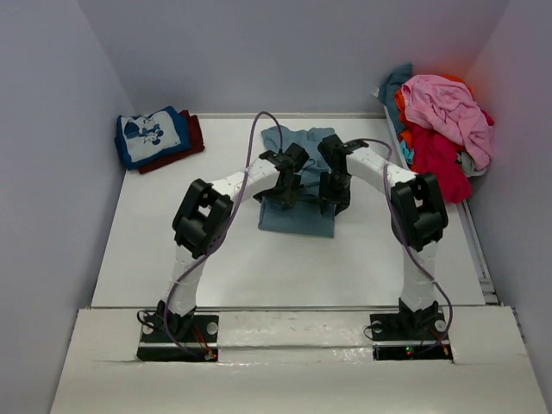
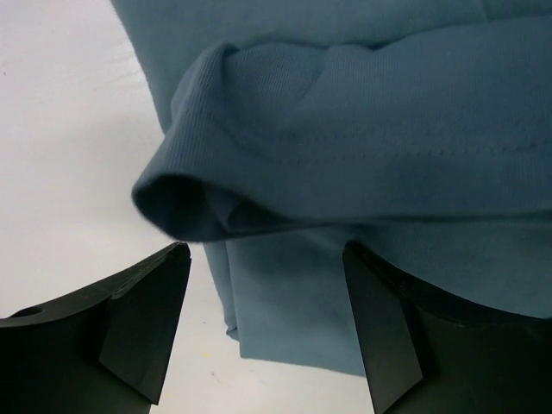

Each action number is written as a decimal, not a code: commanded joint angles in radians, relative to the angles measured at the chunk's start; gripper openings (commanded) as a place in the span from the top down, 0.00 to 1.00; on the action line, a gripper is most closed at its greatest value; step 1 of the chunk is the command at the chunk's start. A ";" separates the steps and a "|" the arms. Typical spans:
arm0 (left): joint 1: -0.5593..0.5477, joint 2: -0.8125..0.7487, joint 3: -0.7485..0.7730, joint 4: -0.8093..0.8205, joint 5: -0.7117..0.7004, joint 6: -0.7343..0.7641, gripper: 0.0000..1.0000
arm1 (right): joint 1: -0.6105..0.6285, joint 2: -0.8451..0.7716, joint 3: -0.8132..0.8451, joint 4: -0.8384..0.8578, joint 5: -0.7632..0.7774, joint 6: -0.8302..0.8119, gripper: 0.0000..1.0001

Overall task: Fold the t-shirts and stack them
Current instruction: Fold the folded rectangular tshirt in 1/3 of the way

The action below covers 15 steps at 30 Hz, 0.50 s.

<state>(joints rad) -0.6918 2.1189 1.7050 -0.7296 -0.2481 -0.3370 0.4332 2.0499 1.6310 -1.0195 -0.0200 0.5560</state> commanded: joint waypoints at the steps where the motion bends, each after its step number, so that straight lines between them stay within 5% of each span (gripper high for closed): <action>1: 0.011 0.035 0.099 -0.014 -0.025 0.016 0.16 | 0.007 0.032 0.070 0.015 -0.009 -0.011 0.49; 15: 0.060 0.133 0.286 -0.079 -0.026 0.044 0.16 | 0.007 0.104 0.239 -0.063 0.015 -0.028 0.49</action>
<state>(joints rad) -0.6434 2.2360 1.9217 -0.7650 -0.2550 -0.3138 0.4332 2.1284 1.7897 -1.0466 -0.0204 0.5453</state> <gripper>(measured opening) 0.841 0.511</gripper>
